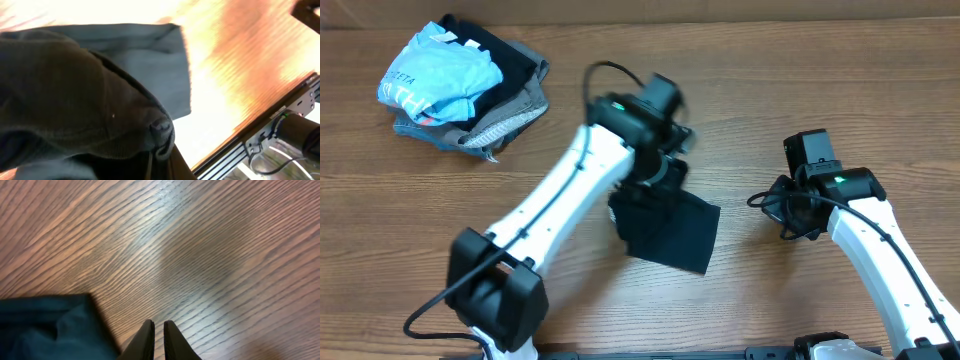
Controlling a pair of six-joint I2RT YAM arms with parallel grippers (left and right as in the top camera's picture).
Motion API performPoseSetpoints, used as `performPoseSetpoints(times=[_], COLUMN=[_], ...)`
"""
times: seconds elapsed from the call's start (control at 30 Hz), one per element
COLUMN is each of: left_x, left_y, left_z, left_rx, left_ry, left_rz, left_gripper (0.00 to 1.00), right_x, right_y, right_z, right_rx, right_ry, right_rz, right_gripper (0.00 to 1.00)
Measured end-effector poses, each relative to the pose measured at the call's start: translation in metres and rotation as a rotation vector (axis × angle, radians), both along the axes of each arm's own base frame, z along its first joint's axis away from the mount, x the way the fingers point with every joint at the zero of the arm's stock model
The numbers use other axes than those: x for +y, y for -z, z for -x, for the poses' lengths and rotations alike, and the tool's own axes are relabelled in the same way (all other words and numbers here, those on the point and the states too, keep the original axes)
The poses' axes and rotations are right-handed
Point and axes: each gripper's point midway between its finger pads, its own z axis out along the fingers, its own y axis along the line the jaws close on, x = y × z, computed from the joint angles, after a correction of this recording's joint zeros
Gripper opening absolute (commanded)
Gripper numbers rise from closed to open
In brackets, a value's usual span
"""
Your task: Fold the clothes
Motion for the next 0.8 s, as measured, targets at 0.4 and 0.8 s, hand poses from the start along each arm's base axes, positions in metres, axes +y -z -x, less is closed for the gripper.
performPoseSetpoints(times=[0.4, 0.8], left_x=[-0.044, 0.070], left_y=[0.034, 0.032], left_z=[0.044, -0.018], left_rx=[0.008, 0.019], left_ry=[0.051, -0.204], left_rz=[-0.070, -0.296], left_gripper=[0.42, 0.46], right_x=[0.000, 0.043], right_y=[0.000, -0.010], right_z=[0.000, -0.018], right_rx=[0.000, -0.096], right_ry=[-0.019, -0.262], right_rz=[0.003, -0.191], right_gripper=[0.13, 0.32])
